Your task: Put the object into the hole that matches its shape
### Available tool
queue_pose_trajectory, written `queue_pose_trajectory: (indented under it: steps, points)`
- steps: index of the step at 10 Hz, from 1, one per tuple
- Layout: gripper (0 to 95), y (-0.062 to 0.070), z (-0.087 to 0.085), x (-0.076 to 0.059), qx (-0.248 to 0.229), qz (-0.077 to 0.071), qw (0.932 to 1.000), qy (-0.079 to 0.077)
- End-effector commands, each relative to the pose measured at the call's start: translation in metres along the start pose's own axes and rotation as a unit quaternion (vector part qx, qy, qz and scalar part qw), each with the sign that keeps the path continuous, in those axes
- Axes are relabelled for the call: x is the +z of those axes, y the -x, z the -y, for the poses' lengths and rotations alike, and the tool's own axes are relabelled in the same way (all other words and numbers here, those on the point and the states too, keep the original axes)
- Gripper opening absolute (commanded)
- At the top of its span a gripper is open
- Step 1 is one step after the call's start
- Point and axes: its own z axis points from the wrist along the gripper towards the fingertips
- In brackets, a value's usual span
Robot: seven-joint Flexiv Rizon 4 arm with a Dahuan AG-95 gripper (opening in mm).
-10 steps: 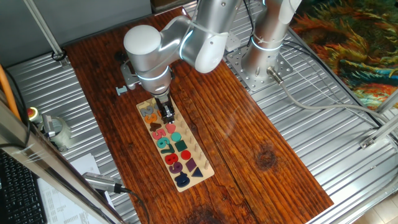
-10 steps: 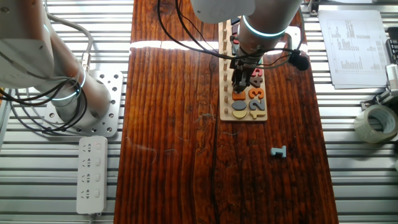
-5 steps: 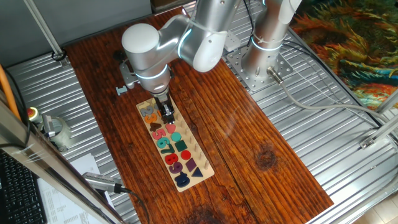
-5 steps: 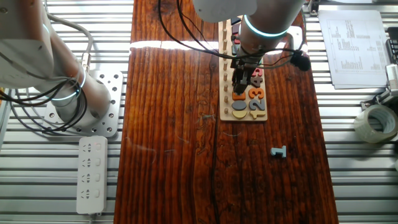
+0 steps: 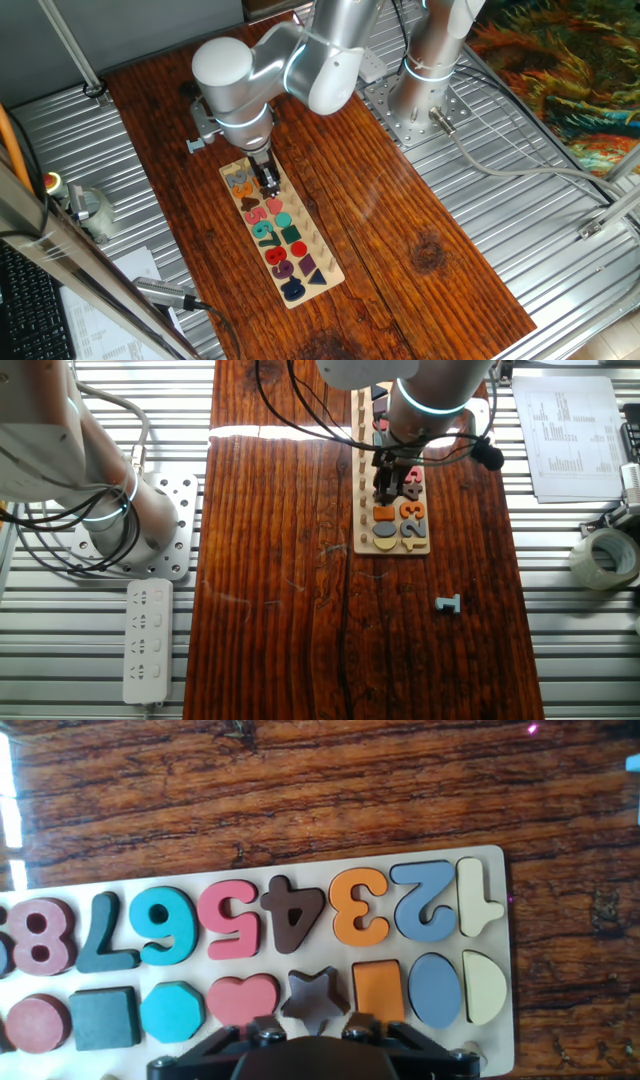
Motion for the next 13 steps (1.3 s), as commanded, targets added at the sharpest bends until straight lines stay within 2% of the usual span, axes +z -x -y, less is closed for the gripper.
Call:
queue_pose_trajectory:
  steps: [1, 7, 11, 13]
  points:
    - [0.0, 0.0, 0.0, -0.001, -0.001, -0.002, 1.0, -0.001]
    - [0.0, -0.001, 0.001, -0.004, -0.008, 0.002, 1.0, -0.005]
    - [0.0, 0.009, 0.026, -0.05, -0.017, 0.027, 0.9994, -0.012]
    - [0.0, 0.014, 0.045, -0.087, -0.03, 0.034, 0.9989, -0.012]
